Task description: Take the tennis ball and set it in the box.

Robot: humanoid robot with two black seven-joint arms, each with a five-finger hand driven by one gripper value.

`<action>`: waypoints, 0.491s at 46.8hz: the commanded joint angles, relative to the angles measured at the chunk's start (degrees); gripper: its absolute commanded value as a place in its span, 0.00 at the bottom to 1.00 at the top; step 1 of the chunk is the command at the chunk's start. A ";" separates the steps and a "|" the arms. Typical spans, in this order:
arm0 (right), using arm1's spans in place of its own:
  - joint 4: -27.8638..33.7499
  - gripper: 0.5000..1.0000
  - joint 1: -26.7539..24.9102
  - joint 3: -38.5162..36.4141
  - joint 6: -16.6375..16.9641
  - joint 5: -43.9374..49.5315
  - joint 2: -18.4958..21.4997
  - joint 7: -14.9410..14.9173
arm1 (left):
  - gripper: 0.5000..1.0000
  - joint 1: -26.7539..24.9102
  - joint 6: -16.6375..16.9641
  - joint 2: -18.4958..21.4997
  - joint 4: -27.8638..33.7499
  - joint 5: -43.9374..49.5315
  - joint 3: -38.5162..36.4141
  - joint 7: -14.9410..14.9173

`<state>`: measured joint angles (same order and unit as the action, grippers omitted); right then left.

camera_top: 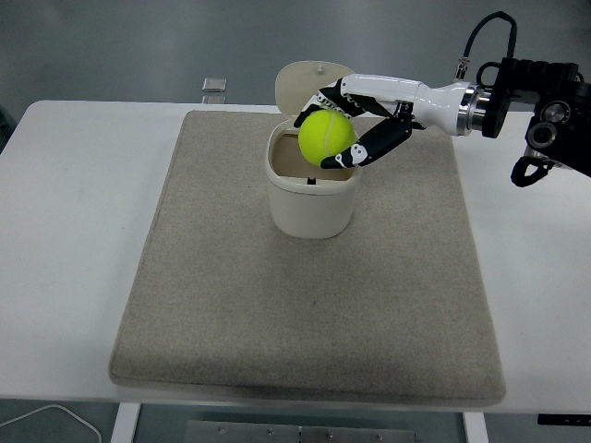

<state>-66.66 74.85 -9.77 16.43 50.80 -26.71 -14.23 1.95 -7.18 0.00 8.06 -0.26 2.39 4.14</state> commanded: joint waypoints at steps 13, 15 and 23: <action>0.65 0.45 -0.94 0.10 -0.35 0.00 0.25 0.00 | 0.99 -0.02 -0.03 0.00 0.02 0.00 -0.01 0.00; 0.65 0.49 -1.03 0.10 -0.35 0.00 0.25 0.00 | 0.99 0.07 0.06 0.00 -0.06 0.00 -0.01 0.00; 1.09 0.60 -1.47 0.10 -0.35 0.00 0.25 0.00 | 0.99 0.07 -0.03 0.00 -0.06 0.00 -0.01 0.00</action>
<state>-65.85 73.53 -9.63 16.07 50.80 -26.48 -14.23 1.97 -7.20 0.00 8.04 -0.26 2.38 4.13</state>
